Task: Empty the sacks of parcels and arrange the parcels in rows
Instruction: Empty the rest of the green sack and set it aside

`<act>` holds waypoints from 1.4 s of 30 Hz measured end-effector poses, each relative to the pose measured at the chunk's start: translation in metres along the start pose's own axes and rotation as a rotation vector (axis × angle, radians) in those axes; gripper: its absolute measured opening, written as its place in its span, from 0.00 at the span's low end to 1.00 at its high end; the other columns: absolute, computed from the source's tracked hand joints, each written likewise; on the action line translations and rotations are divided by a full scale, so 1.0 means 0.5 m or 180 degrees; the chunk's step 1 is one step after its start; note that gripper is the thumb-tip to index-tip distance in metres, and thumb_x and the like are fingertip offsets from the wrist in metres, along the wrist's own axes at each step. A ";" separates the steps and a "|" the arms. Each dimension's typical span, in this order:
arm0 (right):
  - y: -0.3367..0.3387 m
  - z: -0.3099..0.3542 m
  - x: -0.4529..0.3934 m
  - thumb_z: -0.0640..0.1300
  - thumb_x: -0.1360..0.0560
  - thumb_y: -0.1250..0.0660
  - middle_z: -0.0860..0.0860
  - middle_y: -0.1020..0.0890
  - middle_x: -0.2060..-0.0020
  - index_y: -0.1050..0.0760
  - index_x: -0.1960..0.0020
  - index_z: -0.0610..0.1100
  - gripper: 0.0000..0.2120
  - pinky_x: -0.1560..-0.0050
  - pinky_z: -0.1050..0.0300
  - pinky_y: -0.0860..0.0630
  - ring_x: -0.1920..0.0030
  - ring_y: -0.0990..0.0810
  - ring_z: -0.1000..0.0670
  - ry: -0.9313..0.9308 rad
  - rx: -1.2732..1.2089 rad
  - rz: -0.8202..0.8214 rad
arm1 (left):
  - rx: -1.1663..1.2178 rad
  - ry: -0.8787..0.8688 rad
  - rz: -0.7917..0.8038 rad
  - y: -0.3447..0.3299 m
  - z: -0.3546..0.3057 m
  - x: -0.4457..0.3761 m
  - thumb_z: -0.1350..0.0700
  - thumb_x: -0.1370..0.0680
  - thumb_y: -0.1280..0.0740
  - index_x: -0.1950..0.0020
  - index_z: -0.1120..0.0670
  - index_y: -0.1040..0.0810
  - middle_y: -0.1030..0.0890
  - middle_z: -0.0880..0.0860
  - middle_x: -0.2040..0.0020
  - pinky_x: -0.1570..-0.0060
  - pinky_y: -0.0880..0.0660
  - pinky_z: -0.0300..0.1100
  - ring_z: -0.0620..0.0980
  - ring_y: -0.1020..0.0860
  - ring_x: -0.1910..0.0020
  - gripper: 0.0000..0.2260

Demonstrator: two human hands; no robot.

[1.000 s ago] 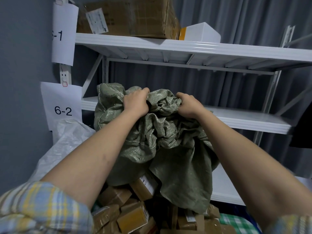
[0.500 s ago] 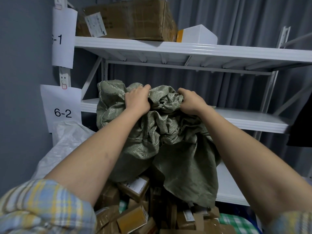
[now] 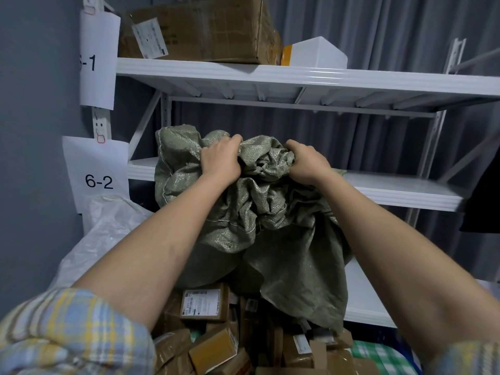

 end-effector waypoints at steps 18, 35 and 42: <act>-0.005 0.005 0.001 0.46 0.24 0.37 0.47 0.20 0.50 0.32 0.42 0.49 0.11 0.59 0.52 0.32 0.50 0.23 0.41 0.0031 0.0109 -0.0133 | 0.0041 0.0039 -0.0076 -0.004 0.004 0.003 0.70 0.28 0.38 0.35 0.55 0.29 0.24 0.57 0.41 0.46 0.30 0.53 0.59 0.26 0.40 0.22; 0.032 0.036 0.018 0.31 0.30 0.35 0.45 0.23 0.54 0.30 0.46 0.42 0.15 0.61 0.51 0.38 0.54 0.26 0.40 0.0461 0.0752 -0.1564 | 0.0182 -0.0404 0.0469 -0.021 0.028 0.007 0.56 0.32 0.30 0.34 0.52 0.36 0.51 0.59 0.24 0.27 0.65 0.57 0.59 0.58 0.24 0.28; 0.042 0.070 0.021 0.26 0.37 0.32 0.45 0.25 0.52 0.29 0.51 0.40 0.18 0.66 0.55 0.37 0.54 0.27 0.44 0.0751 -0.0100 -0.2050 | 0.1120 -0.0301 0.1459 -0.075 0.064 0.027 0.38 0.44 0.20 0.26 0.39 0.71 0.67 0.51 0.22 0.28 0.45 0.59 0.57 0.55 0.22 0.67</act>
Point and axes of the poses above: each hand's wrist, its own x-axis away from the middle knuckle, its own y-axis out of the back of the hand, z = x × y, the point moved 8 cm from there along -x, towards the middle knuckle
